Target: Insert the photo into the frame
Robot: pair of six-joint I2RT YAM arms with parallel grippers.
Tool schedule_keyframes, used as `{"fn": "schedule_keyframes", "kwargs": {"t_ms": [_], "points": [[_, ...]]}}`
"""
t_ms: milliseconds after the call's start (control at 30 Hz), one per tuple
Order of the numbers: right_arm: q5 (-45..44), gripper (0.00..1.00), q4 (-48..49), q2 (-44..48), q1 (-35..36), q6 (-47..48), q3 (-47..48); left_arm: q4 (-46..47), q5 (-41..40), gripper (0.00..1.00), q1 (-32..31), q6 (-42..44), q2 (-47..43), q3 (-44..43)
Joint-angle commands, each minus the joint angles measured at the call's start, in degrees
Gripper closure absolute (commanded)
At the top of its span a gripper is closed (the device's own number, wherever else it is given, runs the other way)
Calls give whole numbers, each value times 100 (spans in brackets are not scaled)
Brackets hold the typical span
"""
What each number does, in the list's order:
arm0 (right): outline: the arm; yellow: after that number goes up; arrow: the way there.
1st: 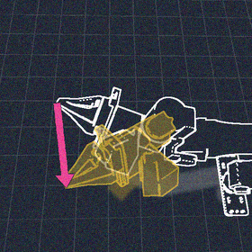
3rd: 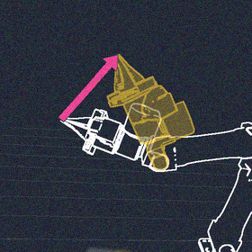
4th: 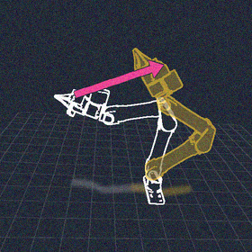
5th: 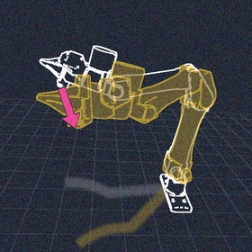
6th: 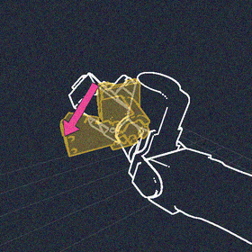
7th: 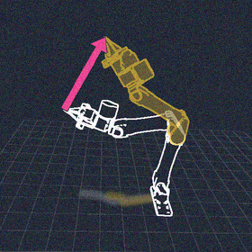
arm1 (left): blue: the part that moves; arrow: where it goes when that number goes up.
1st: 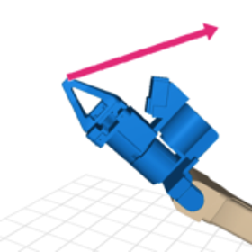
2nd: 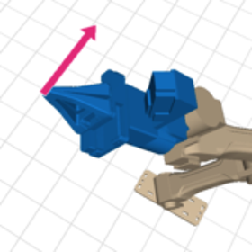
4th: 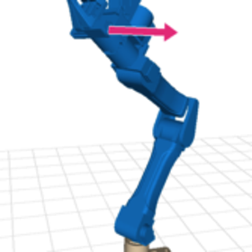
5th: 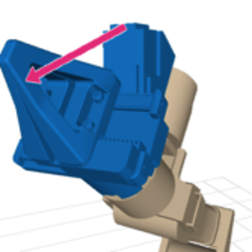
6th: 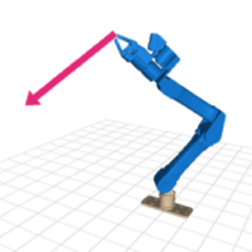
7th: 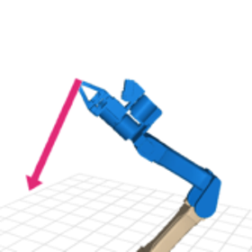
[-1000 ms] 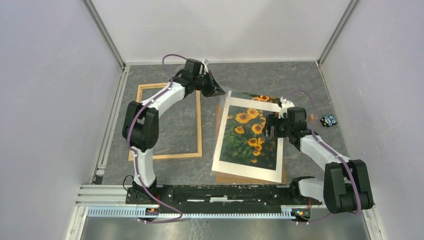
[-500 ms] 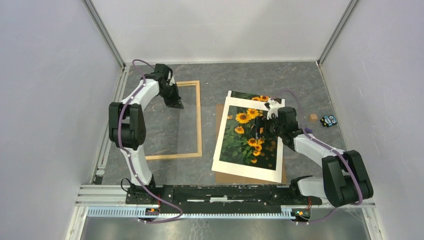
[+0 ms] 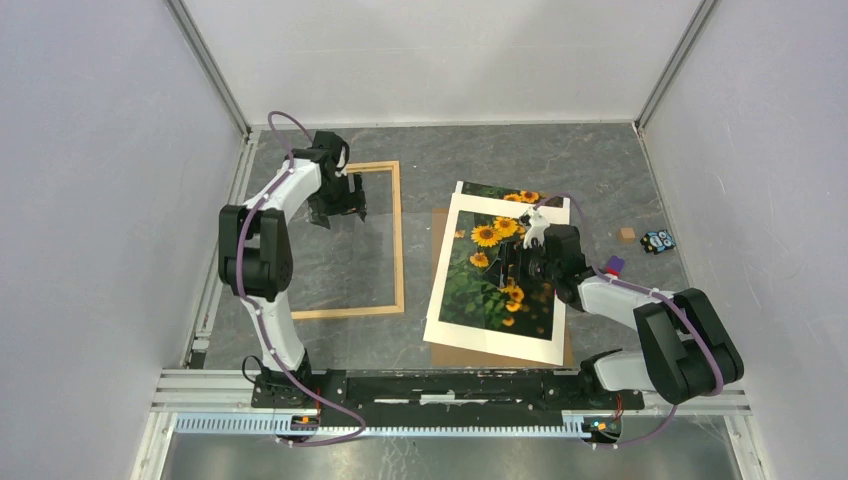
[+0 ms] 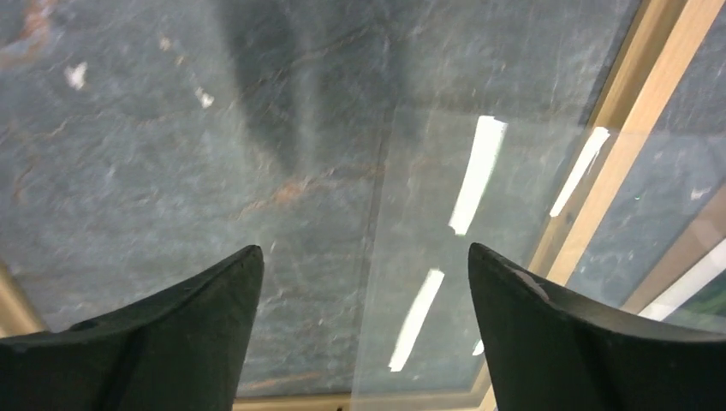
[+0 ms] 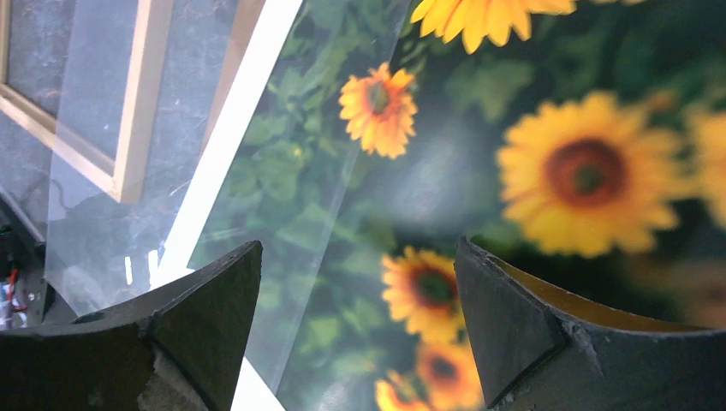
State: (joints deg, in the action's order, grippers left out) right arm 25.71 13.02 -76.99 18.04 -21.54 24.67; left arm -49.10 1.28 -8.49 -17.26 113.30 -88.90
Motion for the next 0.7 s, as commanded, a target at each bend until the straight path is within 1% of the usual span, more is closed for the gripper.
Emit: {"fn": "schedule_keyframes", "kwargs": {"t_ms": [0, 100, 233, 267, 400, 433, 533, 667], "points": [[106, 12, 554, 34, 226, -717, -247, 132, -171, 1, -91, -148, -1175, 583], [110, 13, 753, 119, 308, -1029, -490, 579, 384, 0, -305, -614, -2064, 1638], [101, 14, 827, 235, 328, -1187, -733, 1038, 381, 0, -477, -1317, -3303, 3107], [116, 14, 814, 283, 331, -1193, -769, 1183, 495, 0, -484, -1459, -3696, 3455], [136, 14, 773, 491, 338, -1132, -904, 1093, 559, 0, -496, -1947, -4844, 4605], [129, 14, 774, 518, 339, -1119, -930, 1071, 576, 0, -496, -2038, -5088, 4790], [183, 13, 773, 532, 348, -1050, -949, 884, 460, 0, -503, -2289, -5477, 4988], [228, 14, 782, 518, 370, -1007, -943, 1226, 591, 0, -495, -2922, -5515, 5432]]}}
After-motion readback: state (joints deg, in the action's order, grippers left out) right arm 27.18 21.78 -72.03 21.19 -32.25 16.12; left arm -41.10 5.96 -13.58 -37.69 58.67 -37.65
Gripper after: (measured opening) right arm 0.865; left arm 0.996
